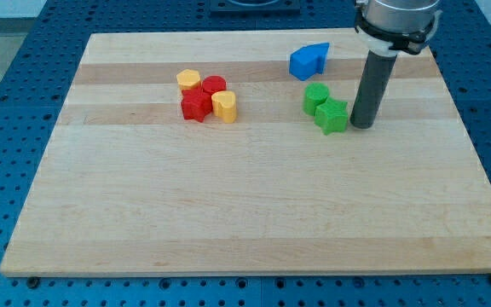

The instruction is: Separate green star and green circle

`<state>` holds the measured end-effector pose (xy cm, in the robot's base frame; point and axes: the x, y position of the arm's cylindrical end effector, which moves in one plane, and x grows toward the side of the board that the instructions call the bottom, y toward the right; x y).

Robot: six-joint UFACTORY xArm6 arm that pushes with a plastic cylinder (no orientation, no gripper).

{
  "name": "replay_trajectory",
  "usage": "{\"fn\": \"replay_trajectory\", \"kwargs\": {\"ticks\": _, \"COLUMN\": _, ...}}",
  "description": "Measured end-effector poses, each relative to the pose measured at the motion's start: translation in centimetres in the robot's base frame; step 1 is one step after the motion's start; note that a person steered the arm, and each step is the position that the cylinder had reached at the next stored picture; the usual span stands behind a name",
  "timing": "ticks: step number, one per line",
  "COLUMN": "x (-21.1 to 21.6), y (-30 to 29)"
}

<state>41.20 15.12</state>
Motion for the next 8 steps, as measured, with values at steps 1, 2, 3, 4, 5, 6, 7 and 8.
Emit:
{"fn": "replay_trajectory", "kwargs": {"ticks": 1, "x": 0.0, "y": -0.3}}
{"fn": "replay_trajectory", "kwargs": {"ticks": 2, "x": 0.2, "y": 0.2}}
{"fn": "replay_trajectory", "kwargs": {"ticks": 3, "x": 2.4, "y": 0.9}}
{"fn": "replay_trajectory", "kwargs": {"ticks": 4, "x": 3.9, "y": -6.1}}
{"fn": "replay_trajectory", "kwargs": {"ticks": 5, "x": 1.0, "y": -4.9}}
{"fn": "replay_trajectory", "kwargs": {"ticks": 6, "x": -2.6, "y": -5.0}}
{"fn": "replay_trajectory", "kwargs": {"ticks": 7, "x": -6.3, "y": -5.0}}
{"fn": "replay_trajectory", "kwargs": {"ticks": 8, "x": -6.9, "y": -5.4}}
